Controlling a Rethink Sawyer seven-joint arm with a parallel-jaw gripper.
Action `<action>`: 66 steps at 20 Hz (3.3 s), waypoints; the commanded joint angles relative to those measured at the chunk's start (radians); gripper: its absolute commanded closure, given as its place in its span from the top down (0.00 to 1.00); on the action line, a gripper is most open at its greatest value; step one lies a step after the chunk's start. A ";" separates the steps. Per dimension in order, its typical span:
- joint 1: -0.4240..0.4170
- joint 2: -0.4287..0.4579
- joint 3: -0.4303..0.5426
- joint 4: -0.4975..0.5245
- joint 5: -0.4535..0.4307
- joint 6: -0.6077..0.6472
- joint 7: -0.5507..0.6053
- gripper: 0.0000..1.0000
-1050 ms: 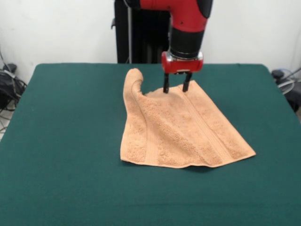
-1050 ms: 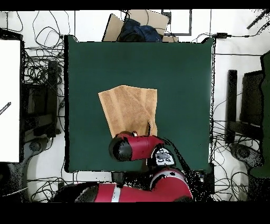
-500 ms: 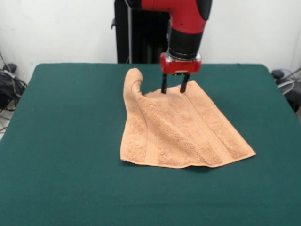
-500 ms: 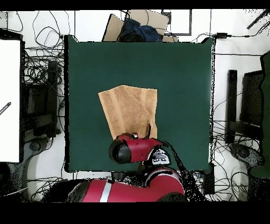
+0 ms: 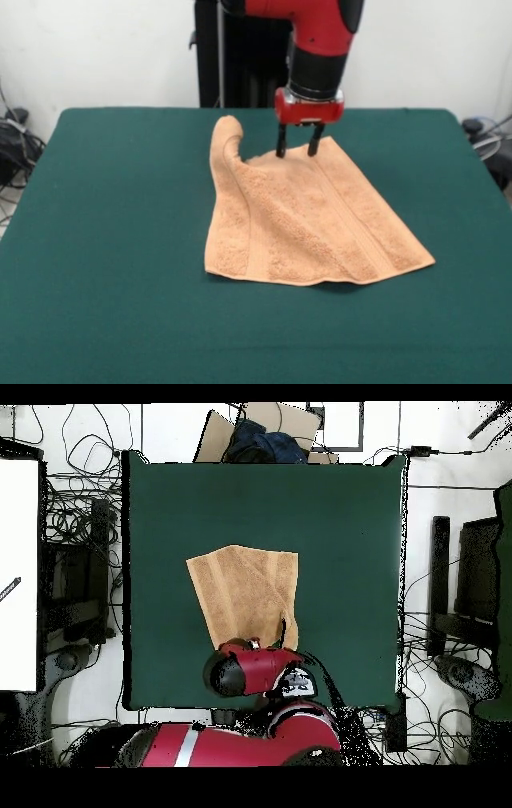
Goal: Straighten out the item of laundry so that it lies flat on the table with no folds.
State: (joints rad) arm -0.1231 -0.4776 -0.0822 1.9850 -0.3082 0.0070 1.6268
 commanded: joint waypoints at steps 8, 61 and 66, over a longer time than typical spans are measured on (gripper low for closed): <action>0.047 0.016 -0.024 0.074 0.100 -0.095 0.254 1.00; 0.026 -0.019 0.136 0.093 0.191 0.009 0.145 1.00; 0.042 -0.033 0.140 0.071 0.201 0.046 0.137 1.00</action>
State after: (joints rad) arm -0.0802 -0.5462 -0.0827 2.1638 -0.1477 -0.0229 1.6268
